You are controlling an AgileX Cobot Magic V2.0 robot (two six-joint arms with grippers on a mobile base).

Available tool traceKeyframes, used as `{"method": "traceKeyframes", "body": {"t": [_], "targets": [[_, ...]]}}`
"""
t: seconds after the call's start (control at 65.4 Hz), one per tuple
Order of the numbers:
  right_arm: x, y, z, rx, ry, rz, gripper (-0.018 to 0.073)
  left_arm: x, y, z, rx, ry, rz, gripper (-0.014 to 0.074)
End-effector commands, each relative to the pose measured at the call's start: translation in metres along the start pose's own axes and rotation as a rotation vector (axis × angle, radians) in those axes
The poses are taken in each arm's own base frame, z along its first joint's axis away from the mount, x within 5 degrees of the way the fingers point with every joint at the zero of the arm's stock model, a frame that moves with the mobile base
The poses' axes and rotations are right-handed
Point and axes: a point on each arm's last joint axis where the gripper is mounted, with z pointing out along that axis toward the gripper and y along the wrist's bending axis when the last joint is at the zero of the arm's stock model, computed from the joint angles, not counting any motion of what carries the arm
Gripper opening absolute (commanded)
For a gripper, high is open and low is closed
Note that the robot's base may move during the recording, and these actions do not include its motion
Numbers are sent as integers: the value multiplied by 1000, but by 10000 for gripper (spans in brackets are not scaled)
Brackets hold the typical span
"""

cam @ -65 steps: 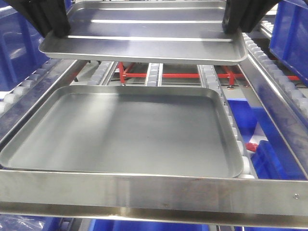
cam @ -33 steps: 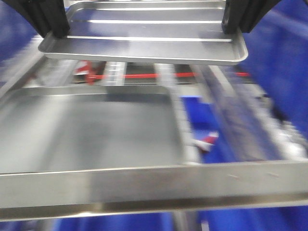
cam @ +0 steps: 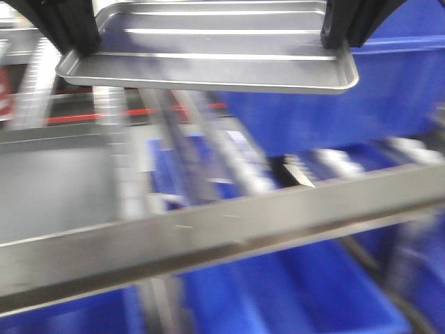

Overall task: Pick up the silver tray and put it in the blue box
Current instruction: 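Hold the silver tray with both grippers while the base turns away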

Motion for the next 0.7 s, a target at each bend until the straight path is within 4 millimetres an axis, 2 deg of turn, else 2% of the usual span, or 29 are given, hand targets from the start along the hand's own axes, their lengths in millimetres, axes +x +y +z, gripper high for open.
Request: {"method": "traceKeyframes", "body": {"t": [0.0,0.688], "targets": [[-9,-5,-22,2,-90,-33,59,-9,0,-26,25,-115,9,-105],[-9,-5,-22,2,-90,-33,59,-9,0,-26,25,-115,9,-105]]}}
